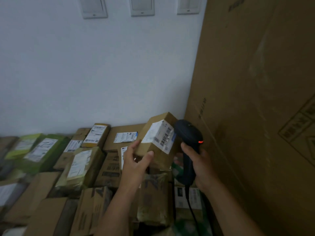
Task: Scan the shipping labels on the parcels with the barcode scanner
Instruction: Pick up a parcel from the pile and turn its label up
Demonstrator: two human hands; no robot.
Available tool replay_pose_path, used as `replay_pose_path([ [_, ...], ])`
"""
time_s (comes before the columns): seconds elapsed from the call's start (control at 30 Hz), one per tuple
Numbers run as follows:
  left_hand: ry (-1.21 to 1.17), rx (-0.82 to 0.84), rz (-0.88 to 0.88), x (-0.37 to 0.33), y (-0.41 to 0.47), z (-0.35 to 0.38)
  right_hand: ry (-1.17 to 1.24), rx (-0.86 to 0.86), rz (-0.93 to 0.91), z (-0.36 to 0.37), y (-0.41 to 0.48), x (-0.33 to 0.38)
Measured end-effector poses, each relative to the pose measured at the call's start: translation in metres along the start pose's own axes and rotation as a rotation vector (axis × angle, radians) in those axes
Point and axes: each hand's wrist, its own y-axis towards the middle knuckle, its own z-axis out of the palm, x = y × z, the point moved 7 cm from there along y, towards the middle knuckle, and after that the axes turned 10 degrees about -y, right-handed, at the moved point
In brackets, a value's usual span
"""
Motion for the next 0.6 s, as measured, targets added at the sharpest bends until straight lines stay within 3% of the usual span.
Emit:
replay_pose_path([
  [0.2,0.066,-0.078,0.01,-0.013,-0.007,-0.009,-0.219,0.072,-0.051,0.024,-0.028,0.0],
  [0.37,0.078,-0.216,-0.043,-0.009,0.001,-0.065,-0.495,0.166,-0.109,0.021,-0.042,0.005],
  [0.6,0.087,-0.24,-0.069,0.0,0.005,-0.116,-0.622,0.255,-0.095,0.016,-0.049,0.002],
])
